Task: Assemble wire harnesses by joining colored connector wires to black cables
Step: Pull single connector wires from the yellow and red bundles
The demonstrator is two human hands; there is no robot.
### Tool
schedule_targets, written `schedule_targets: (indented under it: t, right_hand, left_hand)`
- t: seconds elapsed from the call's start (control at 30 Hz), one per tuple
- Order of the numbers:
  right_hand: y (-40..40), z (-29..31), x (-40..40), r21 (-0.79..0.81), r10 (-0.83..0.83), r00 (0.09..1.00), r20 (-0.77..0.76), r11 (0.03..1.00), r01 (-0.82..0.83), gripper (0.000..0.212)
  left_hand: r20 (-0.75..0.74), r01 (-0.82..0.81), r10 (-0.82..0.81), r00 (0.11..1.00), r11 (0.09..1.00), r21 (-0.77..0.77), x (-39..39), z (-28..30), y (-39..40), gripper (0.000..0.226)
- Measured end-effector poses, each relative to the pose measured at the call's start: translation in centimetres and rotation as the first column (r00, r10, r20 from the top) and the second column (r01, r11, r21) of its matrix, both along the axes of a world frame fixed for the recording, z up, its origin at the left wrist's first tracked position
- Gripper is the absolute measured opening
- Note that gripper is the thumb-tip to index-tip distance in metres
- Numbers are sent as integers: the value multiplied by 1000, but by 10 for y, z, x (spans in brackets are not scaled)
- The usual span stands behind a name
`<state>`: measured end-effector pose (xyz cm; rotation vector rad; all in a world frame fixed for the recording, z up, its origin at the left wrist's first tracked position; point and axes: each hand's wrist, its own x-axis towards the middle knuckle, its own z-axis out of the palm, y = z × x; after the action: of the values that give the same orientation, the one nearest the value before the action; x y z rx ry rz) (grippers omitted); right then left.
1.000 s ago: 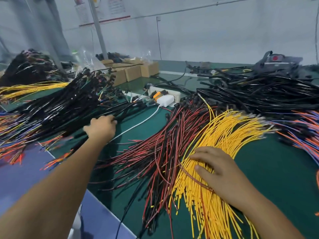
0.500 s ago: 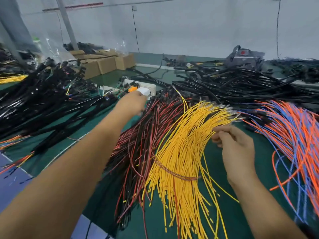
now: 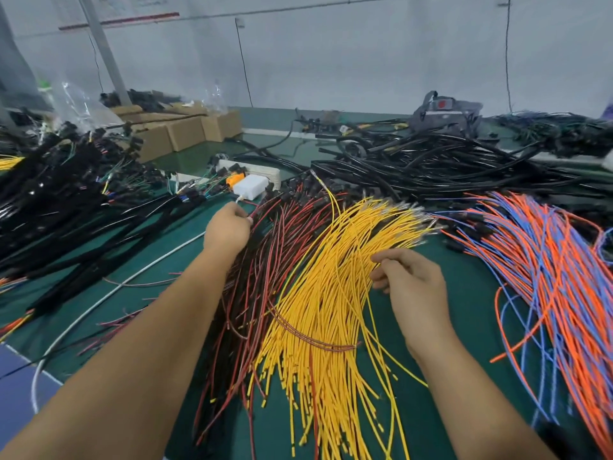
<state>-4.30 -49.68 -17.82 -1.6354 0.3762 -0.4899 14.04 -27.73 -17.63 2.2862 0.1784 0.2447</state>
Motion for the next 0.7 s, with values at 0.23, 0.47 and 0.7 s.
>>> schedule_targets:
  t: [0.23, 0.47, 0.7]
  right_hand:
    - [1, 4, -3, 24, 7, 999, 34, 1000, -8, 29]
    - [3, 7, -7, 65, 5, 988, 154, 998, -15, 28]
    - [-1, 6, -6, 65, 15, 990, 143, 998, -24, 28]
  left_hand:
    - [198, -26, 78, 977, 968, -251, -7, 7, 1, 8]
    - [324, 94, -65, 944, 993, -75, -23, 40, -31, 4]
    - [358, 279, -213, 909, 949, -145, -39, 47, -60, 3]
